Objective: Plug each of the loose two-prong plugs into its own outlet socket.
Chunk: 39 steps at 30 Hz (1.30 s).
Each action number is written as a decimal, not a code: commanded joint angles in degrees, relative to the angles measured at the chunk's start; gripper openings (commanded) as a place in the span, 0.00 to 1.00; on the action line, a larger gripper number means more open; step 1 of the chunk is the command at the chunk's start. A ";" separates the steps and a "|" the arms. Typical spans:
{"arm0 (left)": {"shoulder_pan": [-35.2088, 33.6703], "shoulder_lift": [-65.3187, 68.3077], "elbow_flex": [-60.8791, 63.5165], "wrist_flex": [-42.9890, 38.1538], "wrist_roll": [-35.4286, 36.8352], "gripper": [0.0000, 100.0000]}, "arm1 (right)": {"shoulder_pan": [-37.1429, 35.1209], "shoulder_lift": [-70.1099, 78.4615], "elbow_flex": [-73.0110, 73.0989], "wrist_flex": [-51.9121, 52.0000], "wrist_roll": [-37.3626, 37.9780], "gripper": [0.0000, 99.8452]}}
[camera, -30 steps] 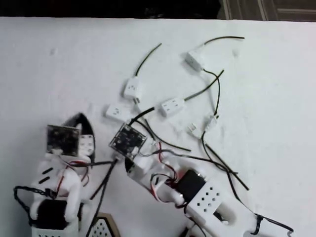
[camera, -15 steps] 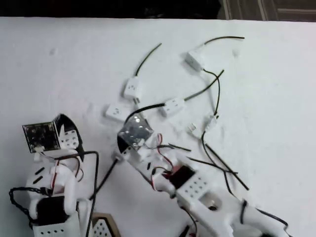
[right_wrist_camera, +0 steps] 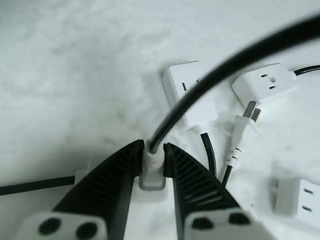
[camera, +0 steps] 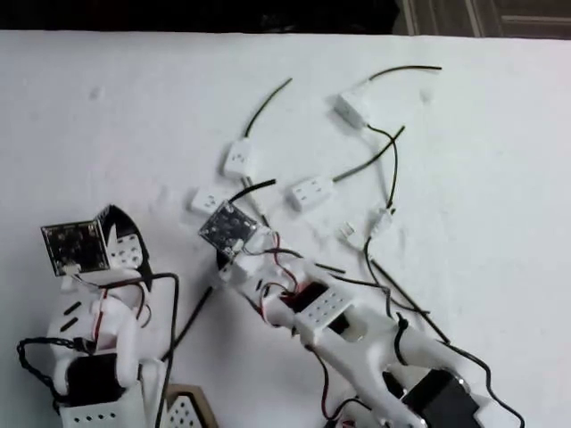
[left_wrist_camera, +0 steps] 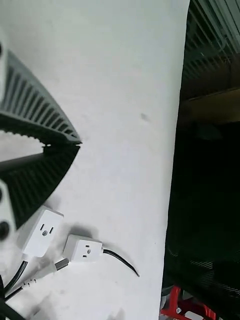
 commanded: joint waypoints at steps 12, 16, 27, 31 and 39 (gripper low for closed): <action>-0.22 -0.40 -0.18 -0.97 0.53 0.02 | 1.45 0.31 -0.62 1.80 0.88 0.02; -0.22 -0.40 -0.18 -0.97 0.44 0.02 | 1.71 0.31 -0.53 4.70 0.88 0.02; -0.22 -0.40 -0.09 -0.79 -0.44 0.02 | 1.71 2.33 -0.97 11.30 0.88 0.02; -0.22 -0.40 0.79 -1.14 -1.76 0.02 | 2.95 5.67 -5.98 17.10 0.79 0.02; -0.13 -0.40 1.05 -1.14 -1.85 0.02 | 4.26 8.31 -9.85 23.43 0.88 0.02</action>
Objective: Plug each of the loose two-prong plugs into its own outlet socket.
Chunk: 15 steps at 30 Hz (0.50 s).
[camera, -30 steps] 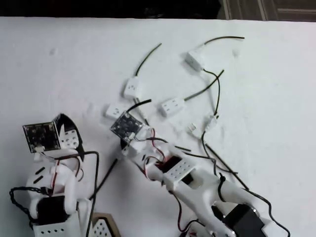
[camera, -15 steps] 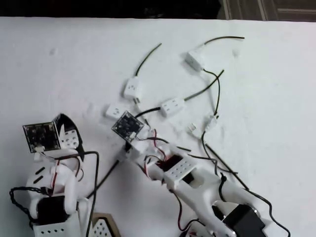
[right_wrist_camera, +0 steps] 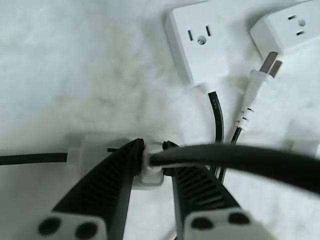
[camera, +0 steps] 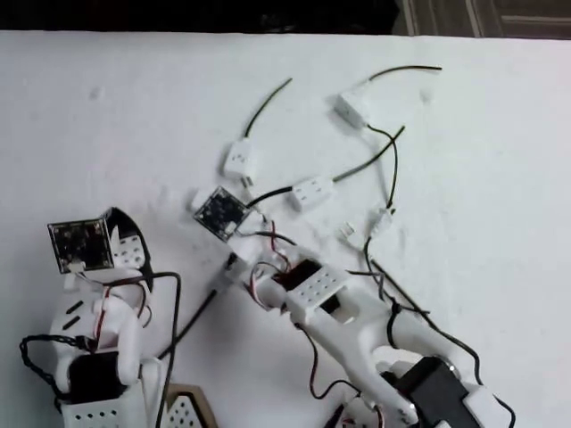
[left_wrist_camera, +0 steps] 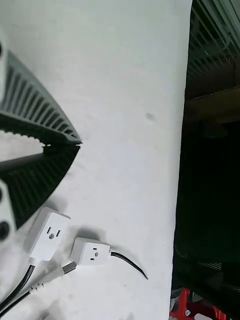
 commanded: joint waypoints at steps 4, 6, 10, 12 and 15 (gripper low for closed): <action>-0.13 -0.40 -0.26 -1.23 -0.62 0.02 | 1.54 0.75 -0.09 3.21 0.53 0.02; -0.13 -0.40 -0.26 -1.23 -0.62 0.02 | 1.54 0.66 -0.09 3.21 0.53 0.03; -0.13 -0.40 -0.26 -1.23 -0.70 0.03 | 1.36 -3.12 0.00 3.38 0.18 0.11; -0.13 -0.40 -0.18 -1.23 -0.62 0.09 | 1.36 -7.87 0.18 4.97 0.09 0.14; -0.13 -0.40 0.26 -0.53 -0.26 0.20 | 1.54 -16.92 0.18 10.24 0.09 0.13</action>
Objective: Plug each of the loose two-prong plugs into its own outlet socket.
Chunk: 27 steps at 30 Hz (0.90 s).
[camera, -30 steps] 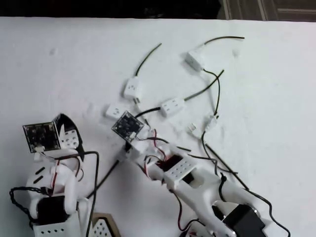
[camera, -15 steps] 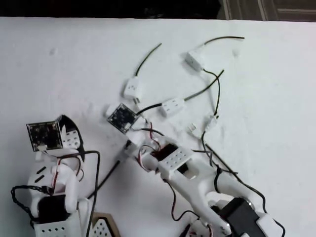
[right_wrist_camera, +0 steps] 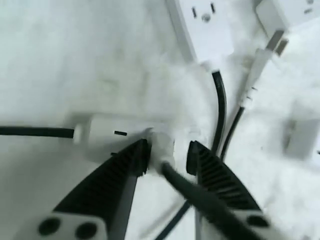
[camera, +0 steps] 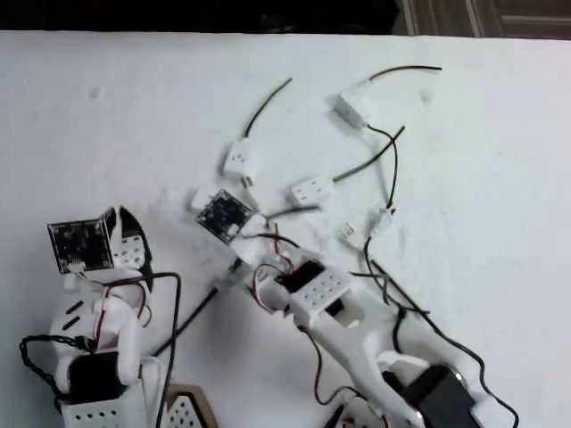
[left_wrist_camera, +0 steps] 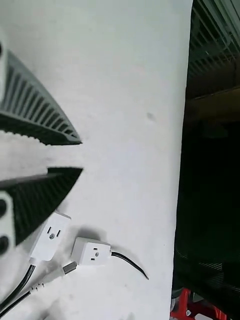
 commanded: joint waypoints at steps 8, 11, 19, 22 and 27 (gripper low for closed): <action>5.23 -0.13 1.05 0.00 -1.32 0.23 | 1.71 -34.77 -0.62 22.90 -5.36 0.14; 8.48 -0.04 1.05 2.11 -6.42 0.23 | 4.79 -41.80 -0.09 25.80 -7.21 0.14; 13.32 0.04 -3.87 10.55 -8.09 0.23 | 16.40 -43.91 7.74 15.43 -7.82 0.14; 16.22 0.04 -6.86 15.38 -11.96 0.23 | 16.57 -40.04 6.95 14.55 -7.82 0.14; 17.89 1.01 -7.56 18.99 -16.97 0.23 | 21.85 -32.92 3.87 11.74 -7.82 0.14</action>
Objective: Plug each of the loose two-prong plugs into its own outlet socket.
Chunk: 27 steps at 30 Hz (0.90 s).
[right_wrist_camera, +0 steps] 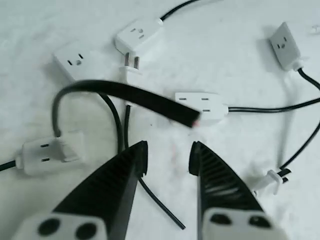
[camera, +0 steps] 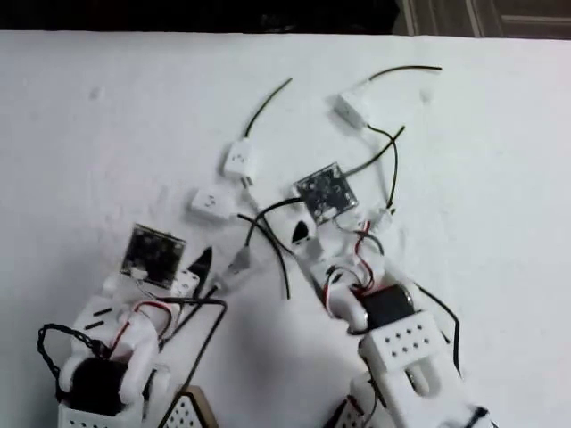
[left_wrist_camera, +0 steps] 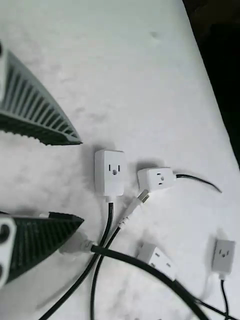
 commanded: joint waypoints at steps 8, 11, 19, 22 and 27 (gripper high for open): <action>4.70 27.38 -9.93 -1.05 -6.42 0.28 | 15.87 11.47 -11.34 -2.07 -5.80 0.14; 6.37 38.55 -15.03 -1.05 -7.91 0.28 | 19.30 13.49 -12.57 -2.24 -9.23 0.14; 8.04 63.69 -22.86 -6.33 -16.62 0.28 | 20.62 18.24 -12.48 -6.90 -9.58 0.13; 8.48 73.01 -26.11 -7.56 -16.62 0.28 | 20.70 18.86 -12.57 -7.78 -9.49 0.13; 8.48 87.25 -33.32 -7.56 -16.79 0.28 | 20.79 18.86 -12.57 -8.04 -9.49 0.13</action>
